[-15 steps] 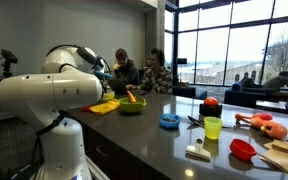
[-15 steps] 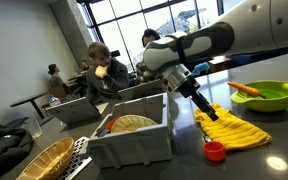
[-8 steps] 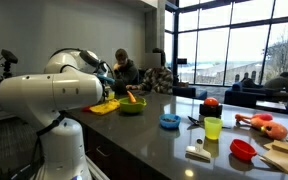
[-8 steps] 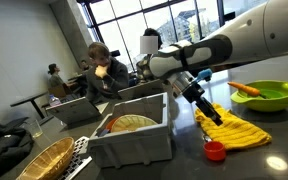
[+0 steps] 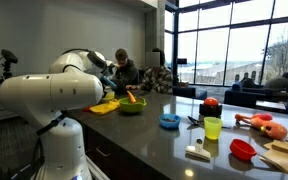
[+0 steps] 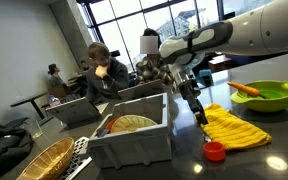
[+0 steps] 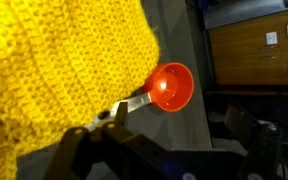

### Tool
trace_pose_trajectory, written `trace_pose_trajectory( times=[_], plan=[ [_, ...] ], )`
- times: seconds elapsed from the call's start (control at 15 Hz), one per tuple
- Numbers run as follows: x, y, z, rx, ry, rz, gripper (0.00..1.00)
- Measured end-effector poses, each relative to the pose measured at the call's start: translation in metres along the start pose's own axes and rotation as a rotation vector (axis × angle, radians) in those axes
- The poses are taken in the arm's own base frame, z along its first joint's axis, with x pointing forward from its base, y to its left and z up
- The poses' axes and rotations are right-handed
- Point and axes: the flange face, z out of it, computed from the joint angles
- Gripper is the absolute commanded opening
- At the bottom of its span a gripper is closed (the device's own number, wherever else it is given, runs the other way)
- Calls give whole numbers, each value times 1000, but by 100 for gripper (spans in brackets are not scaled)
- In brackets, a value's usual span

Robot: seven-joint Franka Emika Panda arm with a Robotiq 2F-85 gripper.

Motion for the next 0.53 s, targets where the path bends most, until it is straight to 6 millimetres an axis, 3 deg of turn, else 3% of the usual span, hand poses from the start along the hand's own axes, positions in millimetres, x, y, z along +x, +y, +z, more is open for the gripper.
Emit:
trace_pose_trajectory(
  times=[0.53],
  plan=[
    [-6, 4, -40, -104, 129, 269, 100]
  ],
)
